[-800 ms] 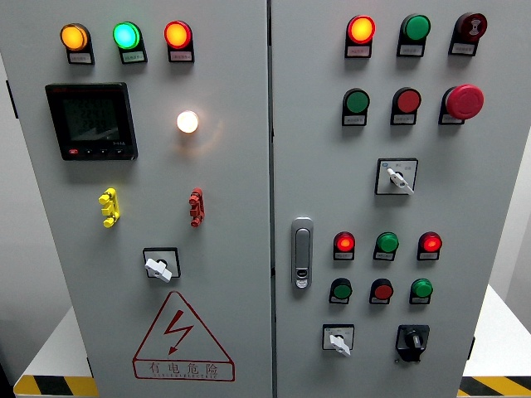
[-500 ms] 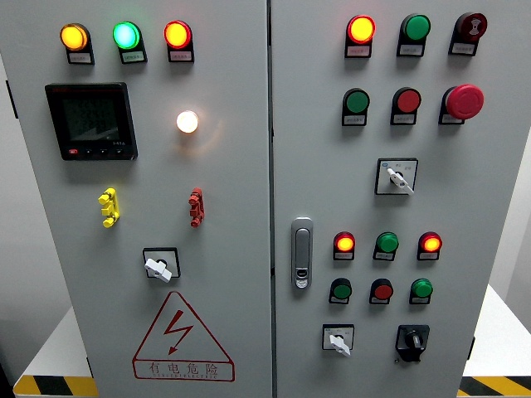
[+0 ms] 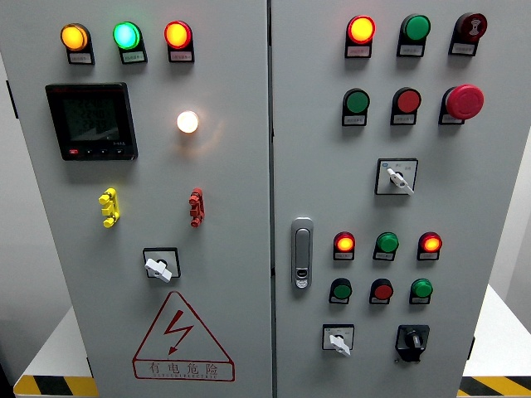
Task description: Trip black knob to open circuit
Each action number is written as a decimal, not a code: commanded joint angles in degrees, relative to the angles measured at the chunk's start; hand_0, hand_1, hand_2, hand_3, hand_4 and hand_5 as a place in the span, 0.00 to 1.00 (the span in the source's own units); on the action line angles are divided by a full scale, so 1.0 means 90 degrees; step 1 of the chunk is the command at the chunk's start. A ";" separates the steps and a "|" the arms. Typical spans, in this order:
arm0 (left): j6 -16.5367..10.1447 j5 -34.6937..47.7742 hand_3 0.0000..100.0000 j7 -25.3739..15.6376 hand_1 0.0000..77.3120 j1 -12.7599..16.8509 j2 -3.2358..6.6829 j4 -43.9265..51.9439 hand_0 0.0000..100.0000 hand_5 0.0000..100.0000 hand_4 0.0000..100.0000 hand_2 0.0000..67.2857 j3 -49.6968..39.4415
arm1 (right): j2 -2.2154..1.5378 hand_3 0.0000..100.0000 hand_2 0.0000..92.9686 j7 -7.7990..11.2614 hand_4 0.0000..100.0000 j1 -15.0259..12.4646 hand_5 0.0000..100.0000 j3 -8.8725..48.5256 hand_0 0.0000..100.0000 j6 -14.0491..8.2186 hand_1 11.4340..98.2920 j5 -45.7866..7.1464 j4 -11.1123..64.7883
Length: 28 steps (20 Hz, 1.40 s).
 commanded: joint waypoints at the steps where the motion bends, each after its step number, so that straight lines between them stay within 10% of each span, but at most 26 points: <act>1: 0.0000 0.0000 0.21 0.0000 0.05 0.0003 0.0000 0.0001 0.00 0.02 0.07 0.19 0.0002 | -0.0002 0.17 0.02 -0.0018 0.10 -0.0049 0.18 0.0943 0.51 -0.0029 0.38 -0.0904 0.0127; 5: 0.0000 0.0000 0.21 0.0000 0.05 0.0003 0.0000 0.0001 0.00 0.02 0.07 0.19 0.0002 | -0.0002 0.18 0.02 0.0002 0.10 -0.0137 0.18 0.2146 0.51 -0.0477 0.38 -0.2321 0.0401; 12: 0.0000 0.0000 0.21 0.0000 0.05 0.0003 0.0000 0.0001 0.00 0.02 0.07 0.19 0.0002 | -0.0198 0.21 0.03 -0.0018 0.11 -0.0302 0.19 0.3867 0.50 -0.0429 0.40 -0.3885 0.1182; 13: 0.0000 0.0000 0.21 0.0000 0.05 0.0003 0.0000 0.0001 0.00 0.02 0.07 0.19 0.0002 | -0.0246 0.21 0.03 -0.0008 0.11 -0.0361 0.19 0.3955 0.50 -0.0410 0.40 -0.3934 0.1386; 15: 0.0000 0.0000 0.21 0.0000 0.05 0.0003 0.0000 -0.0009 0.00 0.02 0.07 0.19 0.0002 | -0.0479 0.22 0.03 -0.0018 0.11 -0.0352 0.19 0.3956 0.51 -0.0420 0.40 -0.3925 0.1553; 16: 0.0000 0.0000 0.21 0.0000 0.05 0.0003 0.0000 -0.0009 0.00 0.02 0.07 0.19 0.0002 | -0.0491 0.22 0.03 -0.0008 0.11 -0.0352 0.19 0.4013 0.51 -0.0439 0.40 -0.3925 0.1689; 22: 0.0000 0.0000 0.21 0.0000 0.05 0.0003 0.0000 0.0001 0.00 0.02 0.07 0.19 -0.0008 | -0.0471 0.23 0.04 0.0002 0.12 -0.0215 0.20 0.4521 0.51 -0.0683 0.41 -0.3984 0.2237; 28: 0.0000 0.0000 0.21 0.0000 0.05 0.0003 0.0000 -0.0009 0.00 0.02 0.07 0.19 0.0002 | -0.0237 0.24 0.05 0.0333 0.14 -0.0322 0.26 0.5662 0.51 -0.0780 0.45 -0.4276 0.3678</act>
